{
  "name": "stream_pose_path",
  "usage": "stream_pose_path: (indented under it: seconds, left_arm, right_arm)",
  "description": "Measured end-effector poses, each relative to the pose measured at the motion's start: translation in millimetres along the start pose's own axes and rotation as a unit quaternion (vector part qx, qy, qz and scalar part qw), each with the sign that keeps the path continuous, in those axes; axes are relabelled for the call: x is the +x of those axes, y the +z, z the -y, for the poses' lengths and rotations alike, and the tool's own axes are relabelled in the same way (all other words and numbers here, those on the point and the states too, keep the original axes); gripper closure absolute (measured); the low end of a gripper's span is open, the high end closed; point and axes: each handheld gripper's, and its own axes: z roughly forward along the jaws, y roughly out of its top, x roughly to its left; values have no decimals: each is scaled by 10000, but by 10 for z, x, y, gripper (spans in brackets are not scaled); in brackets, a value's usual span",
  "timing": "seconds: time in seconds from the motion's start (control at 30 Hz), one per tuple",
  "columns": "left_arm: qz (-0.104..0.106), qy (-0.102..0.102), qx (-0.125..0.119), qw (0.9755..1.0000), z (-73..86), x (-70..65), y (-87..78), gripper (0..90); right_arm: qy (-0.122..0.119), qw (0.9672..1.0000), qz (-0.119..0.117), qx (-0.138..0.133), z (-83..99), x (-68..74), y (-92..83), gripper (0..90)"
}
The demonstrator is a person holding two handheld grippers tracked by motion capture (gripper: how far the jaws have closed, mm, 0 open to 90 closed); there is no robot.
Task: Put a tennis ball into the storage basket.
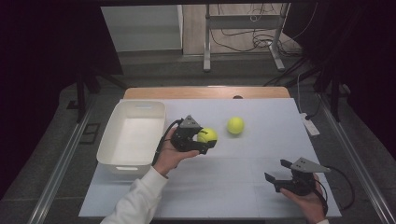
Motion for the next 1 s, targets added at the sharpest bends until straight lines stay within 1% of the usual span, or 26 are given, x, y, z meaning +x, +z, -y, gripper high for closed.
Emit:
stream_pose_path:
  seconds: [0.3, 0.57, 0.7, 1.0]
  left_arm:
    - [-74, -62, -105, 9999, -23, 45, -67, 268]
    - [-229, -102, -193, 9995, -28, 90, -122, 268]
    - [-280, -141, -262, 9992, -34, 130, -175, 268]
    - [-382, -191, -323, 9986, -35, 205, -261, 268]
  right_arm:
    - [20, 10000, 7, -12, 8, -2, -16, 145]
    - [10, 10000, 38, -11, 10, 2, -26, 145]
    - [19, 10000, 30, -26, 12, 0, -32, 145]
    - [20, 10000, 40, -24, 12, 0, -36, 145]
